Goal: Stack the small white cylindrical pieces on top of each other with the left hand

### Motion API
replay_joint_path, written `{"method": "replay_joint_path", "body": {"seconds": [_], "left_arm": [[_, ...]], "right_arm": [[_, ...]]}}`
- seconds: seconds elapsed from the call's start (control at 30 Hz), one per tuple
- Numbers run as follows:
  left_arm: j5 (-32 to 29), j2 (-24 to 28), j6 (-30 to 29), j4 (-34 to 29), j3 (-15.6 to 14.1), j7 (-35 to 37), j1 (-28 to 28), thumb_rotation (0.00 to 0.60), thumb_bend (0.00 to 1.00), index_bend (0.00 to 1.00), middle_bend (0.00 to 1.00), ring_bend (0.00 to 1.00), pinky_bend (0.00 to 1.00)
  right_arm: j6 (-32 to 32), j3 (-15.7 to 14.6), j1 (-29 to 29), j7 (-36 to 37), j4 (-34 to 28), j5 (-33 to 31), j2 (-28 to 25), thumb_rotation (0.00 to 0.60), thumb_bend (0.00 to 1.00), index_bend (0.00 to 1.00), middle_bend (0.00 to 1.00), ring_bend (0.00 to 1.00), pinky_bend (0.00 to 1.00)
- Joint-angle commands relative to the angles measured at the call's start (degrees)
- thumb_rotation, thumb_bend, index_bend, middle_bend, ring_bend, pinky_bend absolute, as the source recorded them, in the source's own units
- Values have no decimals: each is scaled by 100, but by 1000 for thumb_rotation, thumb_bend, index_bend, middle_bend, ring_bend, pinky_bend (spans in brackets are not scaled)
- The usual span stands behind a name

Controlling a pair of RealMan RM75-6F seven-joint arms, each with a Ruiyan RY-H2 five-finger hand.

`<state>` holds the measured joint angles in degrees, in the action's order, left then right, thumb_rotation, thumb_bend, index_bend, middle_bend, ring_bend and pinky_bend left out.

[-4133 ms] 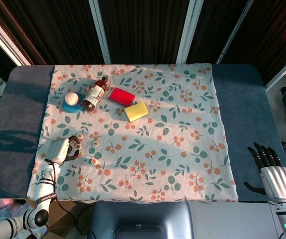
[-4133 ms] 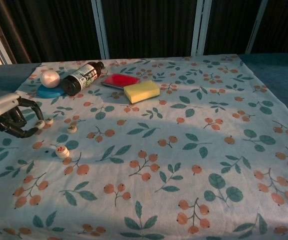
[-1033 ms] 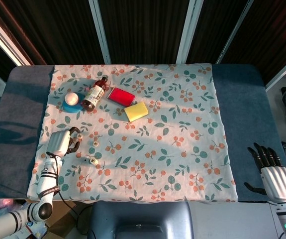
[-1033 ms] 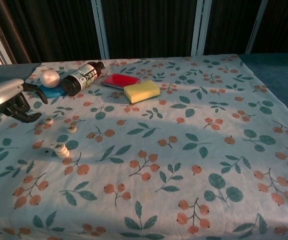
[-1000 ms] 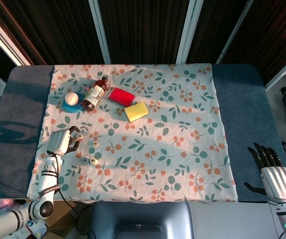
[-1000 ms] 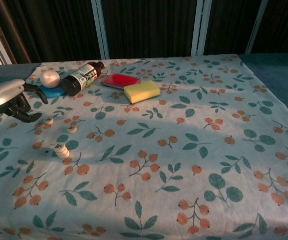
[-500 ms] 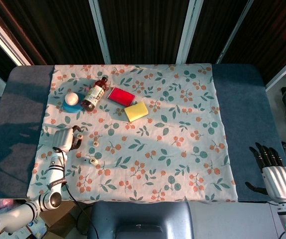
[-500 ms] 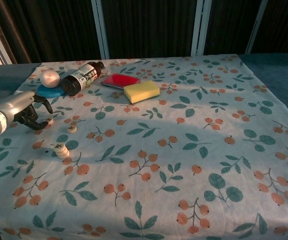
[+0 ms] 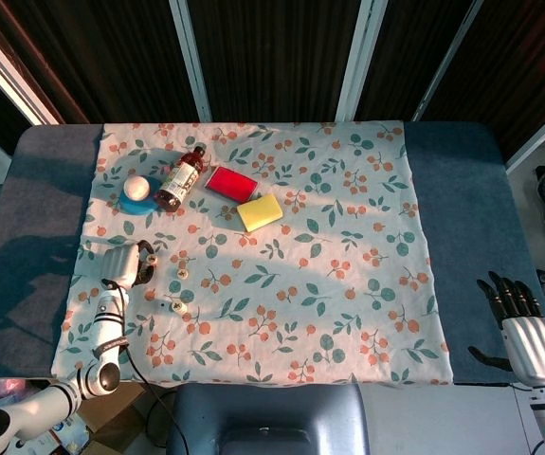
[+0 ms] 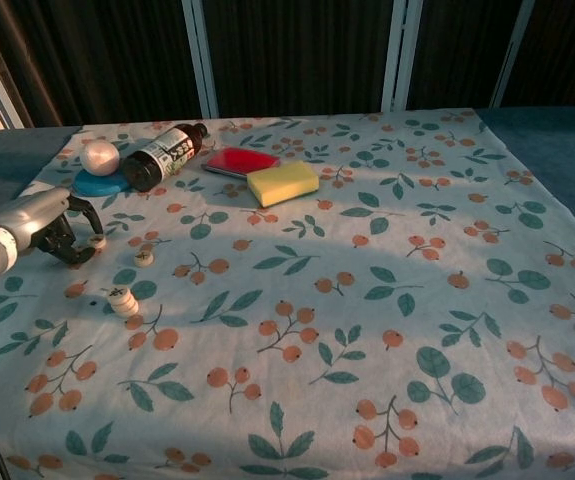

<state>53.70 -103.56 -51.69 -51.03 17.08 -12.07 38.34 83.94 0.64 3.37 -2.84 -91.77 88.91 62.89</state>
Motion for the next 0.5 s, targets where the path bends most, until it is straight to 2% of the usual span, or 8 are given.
{"method": "replay_joint_path", "body": {"seconds": [0.03, 0.5], "left_arm": [[-1, -17, 16, 44, 10, 2, 5, 600, 402, 431, 1000, 1000, 1000], [43, -71, 63, 159, 29, 54, -3, 600, 400, 474, 1000, 1000, 1000]], "right_arm": [[-3, -1, 2, -7, -3, 2, 2, 600, 152, 0, 0, 0, 0], [0, 7, -1, -16, -1, -10, 6, 600, 152, 0, 0, 0, 0]]}}
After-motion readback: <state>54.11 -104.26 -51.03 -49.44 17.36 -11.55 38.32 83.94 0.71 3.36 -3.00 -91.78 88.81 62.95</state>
